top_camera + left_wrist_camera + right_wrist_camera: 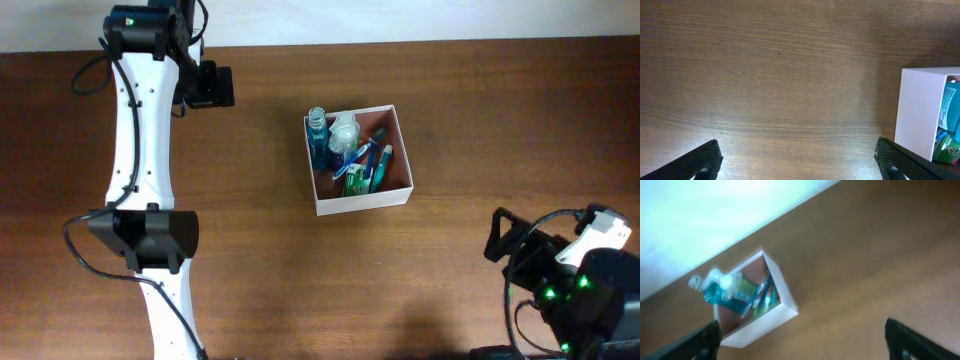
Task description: Pack container
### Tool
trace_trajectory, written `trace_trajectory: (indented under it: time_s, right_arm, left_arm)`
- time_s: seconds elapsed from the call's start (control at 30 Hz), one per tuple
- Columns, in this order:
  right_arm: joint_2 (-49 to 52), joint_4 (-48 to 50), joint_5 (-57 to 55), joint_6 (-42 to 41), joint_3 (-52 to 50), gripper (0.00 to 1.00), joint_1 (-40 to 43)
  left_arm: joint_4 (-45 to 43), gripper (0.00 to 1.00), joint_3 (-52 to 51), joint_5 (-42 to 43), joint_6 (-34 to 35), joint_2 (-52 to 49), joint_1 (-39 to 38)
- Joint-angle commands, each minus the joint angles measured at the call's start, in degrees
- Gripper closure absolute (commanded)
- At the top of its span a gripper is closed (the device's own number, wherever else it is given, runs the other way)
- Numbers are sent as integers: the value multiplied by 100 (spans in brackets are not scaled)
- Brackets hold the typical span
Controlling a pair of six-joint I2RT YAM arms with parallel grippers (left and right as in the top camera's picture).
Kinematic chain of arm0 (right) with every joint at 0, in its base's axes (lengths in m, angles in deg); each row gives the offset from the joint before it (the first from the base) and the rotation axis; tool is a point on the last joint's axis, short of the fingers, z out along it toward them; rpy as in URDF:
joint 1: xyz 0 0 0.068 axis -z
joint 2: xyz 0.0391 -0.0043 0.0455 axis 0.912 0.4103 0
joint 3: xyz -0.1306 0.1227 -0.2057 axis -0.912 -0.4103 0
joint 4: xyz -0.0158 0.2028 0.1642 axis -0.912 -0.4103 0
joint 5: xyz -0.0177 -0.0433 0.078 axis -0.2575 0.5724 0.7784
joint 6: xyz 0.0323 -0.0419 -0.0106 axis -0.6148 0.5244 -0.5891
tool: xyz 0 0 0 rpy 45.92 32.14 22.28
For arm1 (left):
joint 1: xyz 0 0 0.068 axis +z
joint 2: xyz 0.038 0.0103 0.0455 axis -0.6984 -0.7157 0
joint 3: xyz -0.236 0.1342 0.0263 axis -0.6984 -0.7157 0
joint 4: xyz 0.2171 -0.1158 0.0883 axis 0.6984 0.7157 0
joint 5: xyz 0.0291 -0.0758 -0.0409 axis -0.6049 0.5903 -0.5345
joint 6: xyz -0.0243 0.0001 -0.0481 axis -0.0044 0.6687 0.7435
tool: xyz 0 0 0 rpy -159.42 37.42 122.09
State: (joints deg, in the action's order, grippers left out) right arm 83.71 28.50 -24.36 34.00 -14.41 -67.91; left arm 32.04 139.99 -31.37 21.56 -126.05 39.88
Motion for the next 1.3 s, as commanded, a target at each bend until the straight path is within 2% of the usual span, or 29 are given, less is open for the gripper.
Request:
trace_trajectory:
  time_s: [0.0,0.17,0.37,0.47,0.6,0.97,1.27]
  right_arm:
    - [-772,933,658,1110,-1147,1,291]
    - [-1766,2352,656,1550,-2496,1,291]
    - [-2820,4529,721,1561,-4321,1,302]
    - [-3012,5261,798,1650,-4822,1,299]
    - [-3147,6006,1196,2312,-5285,1,302]
    - [-3235,6052,1257,2396,-5624,1,560]
    - [-3235,5595,1255,2398,-5643,1,560]
  left_arm:
    - [4,1,-15,44,33,175,9]
    - [4,1,-15,44,33,175,9]
    - [4,1,-15,44,33,175,9]
    - [4,1,-15,44,33,177,9]
    - [4,1,-15,44,33,177,9]
    - [4,1,-15,44,33,177,9]
    - [4,1,-15,44,33,177,-7]
